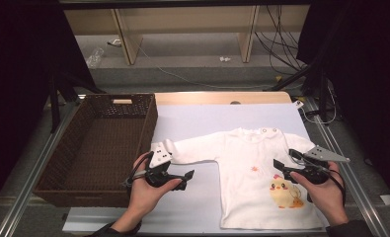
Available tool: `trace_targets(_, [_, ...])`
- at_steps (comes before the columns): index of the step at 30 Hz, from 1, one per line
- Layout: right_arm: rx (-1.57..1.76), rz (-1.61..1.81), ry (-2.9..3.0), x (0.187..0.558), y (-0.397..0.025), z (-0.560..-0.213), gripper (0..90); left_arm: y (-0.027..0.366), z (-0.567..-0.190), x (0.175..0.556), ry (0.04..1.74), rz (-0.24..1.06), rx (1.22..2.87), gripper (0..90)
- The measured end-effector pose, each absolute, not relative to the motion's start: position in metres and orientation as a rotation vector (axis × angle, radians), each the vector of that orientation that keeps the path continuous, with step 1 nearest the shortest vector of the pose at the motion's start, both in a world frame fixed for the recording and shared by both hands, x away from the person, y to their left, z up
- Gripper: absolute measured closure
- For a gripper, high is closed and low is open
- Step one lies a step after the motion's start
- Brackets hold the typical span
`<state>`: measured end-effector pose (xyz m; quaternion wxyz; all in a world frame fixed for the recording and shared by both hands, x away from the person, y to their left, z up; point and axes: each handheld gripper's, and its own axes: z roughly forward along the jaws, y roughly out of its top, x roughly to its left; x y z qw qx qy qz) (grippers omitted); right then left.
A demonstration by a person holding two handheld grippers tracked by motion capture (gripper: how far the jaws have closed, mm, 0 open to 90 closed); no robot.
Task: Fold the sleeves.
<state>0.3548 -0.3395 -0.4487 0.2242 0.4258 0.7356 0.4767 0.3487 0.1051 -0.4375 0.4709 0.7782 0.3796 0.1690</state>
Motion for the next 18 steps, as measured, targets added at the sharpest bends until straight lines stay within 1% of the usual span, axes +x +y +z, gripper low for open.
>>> trace_targets(5, [1.136, 1.348, 2.041, 0.345, -0.336, -0.449, 22.1, 0.106, -0.437, 0.349, 0.929, 0.414, 1.907, 3.7])
trace_targets(18, [1.121, 1.362, 2.041, 0.323, -0.342, -0.453, 20.6, 0.106, -0.438, 0.353, 0.951, 0.415, 1.904, 5.1])
